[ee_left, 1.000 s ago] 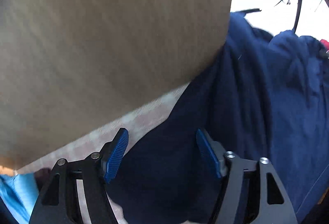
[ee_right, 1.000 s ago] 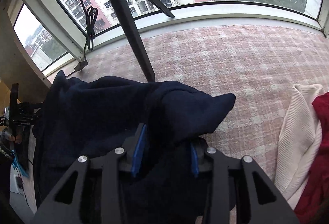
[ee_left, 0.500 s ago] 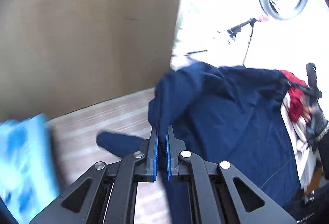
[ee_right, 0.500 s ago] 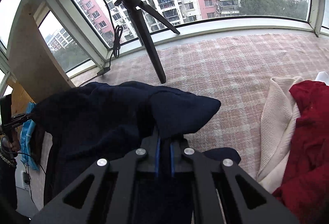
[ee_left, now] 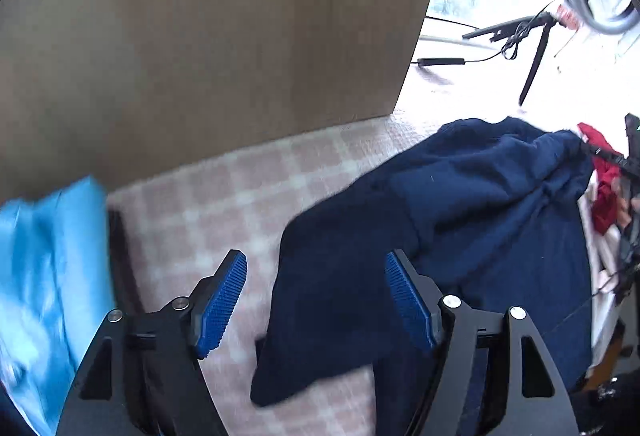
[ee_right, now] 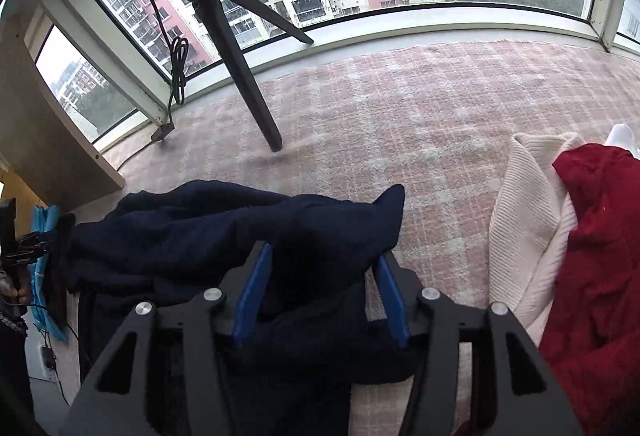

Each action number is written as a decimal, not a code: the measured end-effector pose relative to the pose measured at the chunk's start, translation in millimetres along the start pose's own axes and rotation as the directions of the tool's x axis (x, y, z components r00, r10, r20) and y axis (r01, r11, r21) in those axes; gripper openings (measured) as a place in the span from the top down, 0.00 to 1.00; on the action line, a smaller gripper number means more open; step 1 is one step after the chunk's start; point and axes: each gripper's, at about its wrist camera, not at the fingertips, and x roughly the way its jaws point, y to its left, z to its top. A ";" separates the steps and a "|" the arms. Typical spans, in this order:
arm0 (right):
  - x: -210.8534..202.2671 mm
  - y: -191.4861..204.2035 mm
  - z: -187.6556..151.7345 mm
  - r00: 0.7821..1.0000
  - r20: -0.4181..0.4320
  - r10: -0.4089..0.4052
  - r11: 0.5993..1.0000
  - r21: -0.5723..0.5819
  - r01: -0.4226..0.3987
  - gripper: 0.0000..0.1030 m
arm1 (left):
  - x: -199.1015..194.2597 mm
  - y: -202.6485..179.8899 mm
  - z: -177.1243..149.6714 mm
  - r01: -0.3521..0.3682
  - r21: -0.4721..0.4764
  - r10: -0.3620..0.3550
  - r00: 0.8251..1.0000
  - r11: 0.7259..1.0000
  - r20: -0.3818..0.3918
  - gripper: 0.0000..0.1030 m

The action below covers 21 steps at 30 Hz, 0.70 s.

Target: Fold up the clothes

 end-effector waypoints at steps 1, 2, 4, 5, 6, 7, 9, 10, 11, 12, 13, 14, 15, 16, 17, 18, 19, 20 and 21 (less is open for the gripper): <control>3.1 -1.2 3.3 1.000 0.001 0.013 1.000 0.007 -0.013 0.50 | 11.9 -5.2 9.8 -0.009 0.012 0.009 1.000 1.000 -0.015 0.32; 7.1 -2.2 5.9 0.999 -0.002 0.039 0.999 0.013 -0.039 0.50 | 23.1 -8.4 15.9 0.004 0.020 -0.003 0.999 1.000 -0.036 0.32; 17.1 -1.5 8.3 0.997 -0.031 0.071 0.997 0.002 -0.071 0.47 | 40.9 -18.0 22.4 0.013 0.062 -0.008 0.997 0.998 -0.082 0.33; 22.7 0.6 7.9 0.997 -0.042 0.060 0.998 -0.016 -0.061 0.47 | 48.8 -25.0 24.1 0.011 0.094 -0.002 0.995 0.995 -0.102 0.38; 28.9 3.5 6.9 0.997 -0.055 0.049 0.998 -0.039 -0.051 0.47 | 53.5 -33.7 21.7 0.003 0.136 0.012 0.994 0.991 -0.110 0.51; 35.4 5.6 5.3 0.997 -0.068 0.043 0.997 -0.056 -0.047 0.47 | 56.3 -41.3 18.1 -0.013 0.169 0.033 0.993 0.985 -0.112 0.61; 47.1 9.7 2.1 0.995 -0.090 0.034 0.995 -0.086 -0.042 0.47 | 55.2 -48.3 11.1 -0.026 0.183 0.046 0.993 0.983 -0.107 0.86; 47.2 11.9 0.9 0.996 -0.082 0.039 0.995 -0.090 -0.047 0.52 | 50.6 -48.4 9.2 -0.032 0.177 0.050 0.994 0.984 -0.097 0.89; 47.4 14.1 -0.3 0.996 -0.074 0.044 0.994 -0.094 -0.051 0.62 | 39.6 -43.8 10.5 -0.046 0.159 0.058 0.996 0.986 -0.072 0.96; 45.8 16.7 -0.4 0.997 -0.060 0.048 0.994 -0.098 -0.054 0.88 | 28.6 -39.2 11.9 -0.061 0.140 0.068 0.997 0.988 -0.046 0.97; 37.7 20.7 4.0 0.999 -0.022 0.046 0.993 -0.105 -0.048 0.91 | 17.5 -34.6 13.2 -0.074 0.120 0.077 0.997 0.990 -0.021 0.97; 29.5 24.7 8.3 0.999 0.016 0.045 0.993 -0.112 -0.042 0.91 | 4.3 -29.1 16.1 -0.092 0.096 0.091 0.996 0.991 0.012 0.97; 21.3 28.8 12.7 0.998 0.055 0.043 0.992 -0.118 -0.036 0.91 | -14.2 -22.0 23.1 -0.136 0.064 0.131 0.989 0.989 0.071 0.99; 13.2 32.8 17.0 0.995 0.093 0.042 0.992 -0.124 -0.030 0.91 | -32.7 -16.7 30.6 -0.224 0.038 0.217 0.966 0.974 0.142 1.00; 7.0 37.4 21.4 0.992 0.125 0.036 0.991 -0.135 -0.019 0.91 | -46.7 -11.9 37.8 -0.307 0.014 0.298 0.934 0.952 0.199 1.00; 8.3 44.5 26.0 0.991 0.136 0.014 0.987 -0.160 0.008 0.91 | -53.9 -5.1 44.4 -0.333 -0.014 0.328 0.919 0.943 0.220 1.00; 11.6 51.1 29.8 0.990 0.141 -0.015 0.982 -0.186 0.041 0.90 | -61.1 1.7 51.1 -0.358 -0.042 0.357 0.903 0.933 0.240 0.99; 22.4 56.1 30.9 0.990 0.120 -0.067 0.972 -0.215 0.092 0.88 | -65.4 7.1 55.2 -0.367 -0.056 0.369 0.896 0.928 0.246 0.91; 33.6 60.4 31.6 0.989 0.094 -0.117 0.961 -0.242 0.137 0.85 | -63.0 9.2 53.6 -0.341 -0.037 0.341 0.913 0.939 0.224 0.87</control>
